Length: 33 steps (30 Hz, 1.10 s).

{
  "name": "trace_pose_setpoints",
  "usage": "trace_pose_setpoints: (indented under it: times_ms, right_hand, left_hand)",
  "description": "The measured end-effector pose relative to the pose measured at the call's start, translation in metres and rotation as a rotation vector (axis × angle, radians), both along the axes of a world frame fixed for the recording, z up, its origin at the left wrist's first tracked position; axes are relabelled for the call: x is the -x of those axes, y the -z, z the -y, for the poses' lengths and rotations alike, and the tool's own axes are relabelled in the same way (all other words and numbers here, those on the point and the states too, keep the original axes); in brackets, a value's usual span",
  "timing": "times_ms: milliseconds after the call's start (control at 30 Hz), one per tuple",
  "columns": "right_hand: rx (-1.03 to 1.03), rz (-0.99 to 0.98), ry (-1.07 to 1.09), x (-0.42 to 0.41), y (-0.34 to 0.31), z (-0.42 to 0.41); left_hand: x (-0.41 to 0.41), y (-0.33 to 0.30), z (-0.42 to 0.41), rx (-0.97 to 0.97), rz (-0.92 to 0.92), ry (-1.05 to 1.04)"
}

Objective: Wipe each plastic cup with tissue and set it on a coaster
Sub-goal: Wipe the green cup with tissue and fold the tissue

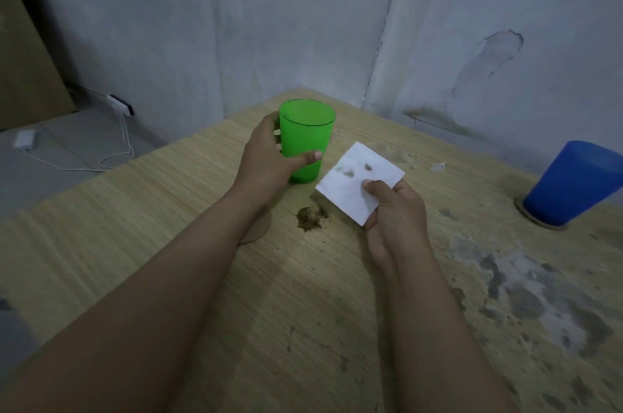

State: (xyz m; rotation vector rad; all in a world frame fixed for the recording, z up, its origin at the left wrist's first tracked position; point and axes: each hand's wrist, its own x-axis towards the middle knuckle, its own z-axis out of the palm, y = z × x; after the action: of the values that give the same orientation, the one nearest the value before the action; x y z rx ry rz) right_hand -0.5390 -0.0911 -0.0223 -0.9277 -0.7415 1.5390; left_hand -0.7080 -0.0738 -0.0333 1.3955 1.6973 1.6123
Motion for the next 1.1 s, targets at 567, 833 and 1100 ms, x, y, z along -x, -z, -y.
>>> trace_pose_setpoints:
  times_ms: [567,833,1100]
  right_hand:
    - [-0.339,0.245,-0.056,-0.024,-0.046,0.001]
    - [-0.403,0.264,-0.114,-0.018,-0.059,0.010]
    - [-0.378,0.273,-0.126,-0.032,-0.061,0.006]
  left_hand:
    - [-0.041,-0.037,0.041,-0.398,-0.262,0.120]
    - [-0.038,-0.049,0.045,-0.198,0.247,0.415]
    - [-0.038,-0.055,0.046,-0.121,0.461,0.428]
